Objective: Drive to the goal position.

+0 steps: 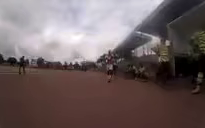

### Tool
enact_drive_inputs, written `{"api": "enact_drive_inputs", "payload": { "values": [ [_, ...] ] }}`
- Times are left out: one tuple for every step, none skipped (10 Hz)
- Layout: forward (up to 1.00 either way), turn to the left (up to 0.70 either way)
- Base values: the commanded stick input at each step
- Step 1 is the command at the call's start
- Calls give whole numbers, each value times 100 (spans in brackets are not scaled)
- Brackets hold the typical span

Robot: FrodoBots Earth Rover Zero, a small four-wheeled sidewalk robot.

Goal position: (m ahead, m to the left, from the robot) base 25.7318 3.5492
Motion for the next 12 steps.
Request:
{"api": "enact_drive_inputs", "payload": {
  "values": [
    [100, 0],
    [100, 0],
    [100, 0],
    [100, 0],
    [100, 0],
    [100, 0],
    [100, 0],
    [100, 0],
    [100, 0],
    [100, 0],
    [100, 0],
    [100, 0]
  ]
}}
